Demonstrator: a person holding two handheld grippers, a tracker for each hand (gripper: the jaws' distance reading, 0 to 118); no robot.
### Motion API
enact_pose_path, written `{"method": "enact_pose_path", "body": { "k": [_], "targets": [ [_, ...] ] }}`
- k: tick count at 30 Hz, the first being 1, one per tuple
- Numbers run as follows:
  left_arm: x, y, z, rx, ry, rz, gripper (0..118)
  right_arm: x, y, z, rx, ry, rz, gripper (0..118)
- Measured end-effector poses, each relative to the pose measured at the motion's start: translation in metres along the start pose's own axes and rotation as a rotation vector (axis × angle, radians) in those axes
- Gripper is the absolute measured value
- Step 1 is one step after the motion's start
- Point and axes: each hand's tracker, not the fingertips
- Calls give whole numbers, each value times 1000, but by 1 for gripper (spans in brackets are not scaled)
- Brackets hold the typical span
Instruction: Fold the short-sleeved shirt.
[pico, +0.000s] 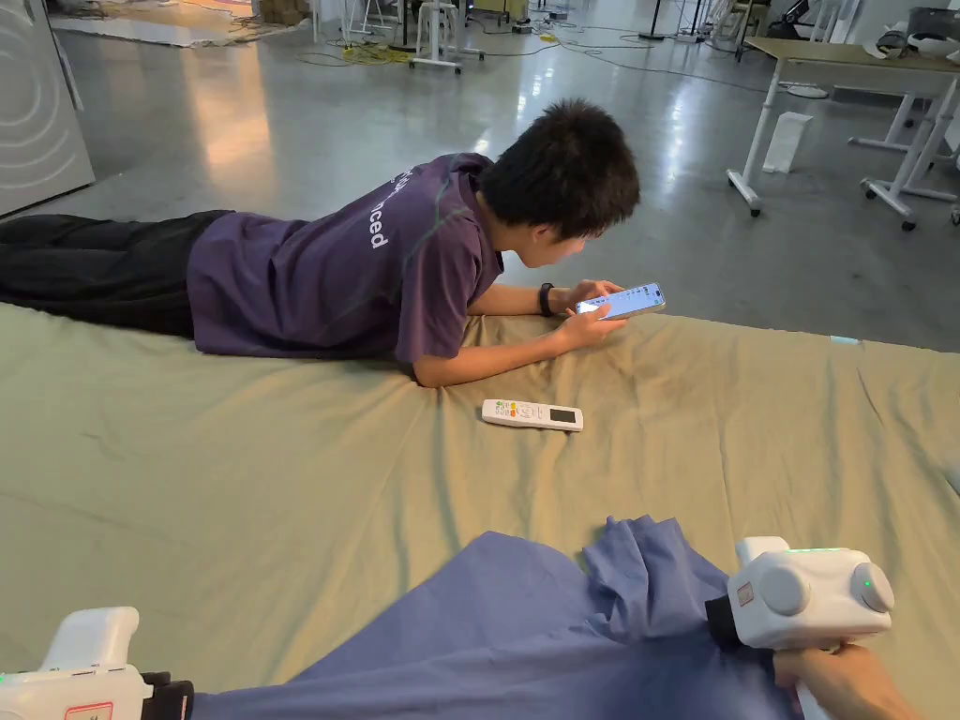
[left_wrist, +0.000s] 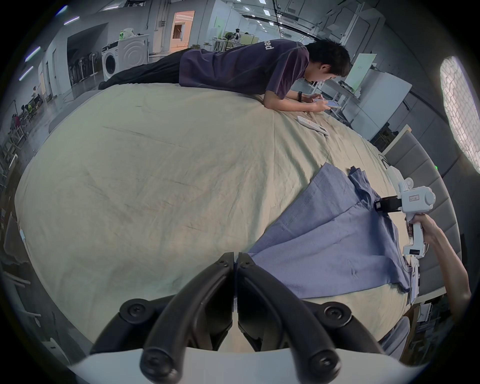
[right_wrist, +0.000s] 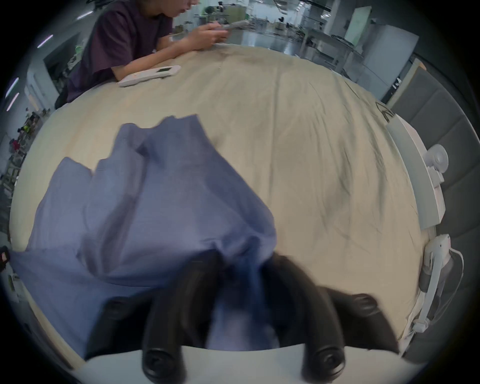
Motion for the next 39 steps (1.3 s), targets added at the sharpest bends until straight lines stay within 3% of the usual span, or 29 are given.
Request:
{"method": "enact_pose_path", "body": {
  "k": [1, 2, 5, 8, 19, 28, 39],
  "targets": [
    [0, 0, -1, 1, 1, -1, 2, -4, -1, 2, 23, 15, 12, 18],
    [1, 0, -2, -1, 3, -3, 2, -7, -1, 4, 27, -9, 14, 5],
    [4, 0, -2, 8, 12, -13, 2, -6, -6, 18, 82, -34, 6, 5],
    [7, 1, 2, 25, 8, -16, 2, 2, -13, 50, 168, -15, -53, 5],
    [32, 20, 43, 170, -47, -72, 2, 30, -51, 221, 568, -88, -114, 4],
    [91, 96, 111, 382, -103, -179, 2, 66, -60, 349, 809, -221, -162, 4],
    [162, 193, 180, 561, -110, -280, 2, 99, -28, 446, 951, -327, -210, 4]
  ]
}}
